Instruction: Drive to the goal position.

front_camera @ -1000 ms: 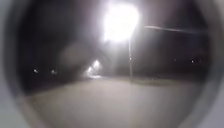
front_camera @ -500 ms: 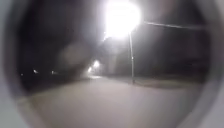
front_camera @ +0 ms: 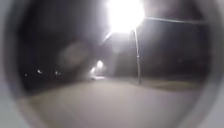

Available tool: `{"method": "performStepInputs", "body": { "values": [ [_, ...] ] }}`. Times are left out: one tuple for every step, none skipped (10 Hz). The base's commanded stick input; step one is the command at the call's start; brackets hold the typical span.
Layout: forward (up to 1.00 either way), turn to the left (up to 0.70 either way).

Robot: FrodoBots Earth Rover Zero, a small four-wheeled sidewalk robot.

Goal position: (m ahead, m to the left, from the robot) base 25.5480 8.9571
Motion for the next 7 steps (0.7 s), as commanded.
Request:
{"method": "performStepInputs", "body": {
  "values": [
    [1.00, 0.07],
    [1.00, 0.15],
    [1.00, 0.19],
    [1.00, 0.07],
    [1.00, 0.05],
    [1.00, 0.05],
    [1.00, 0.04]
  ]
}}
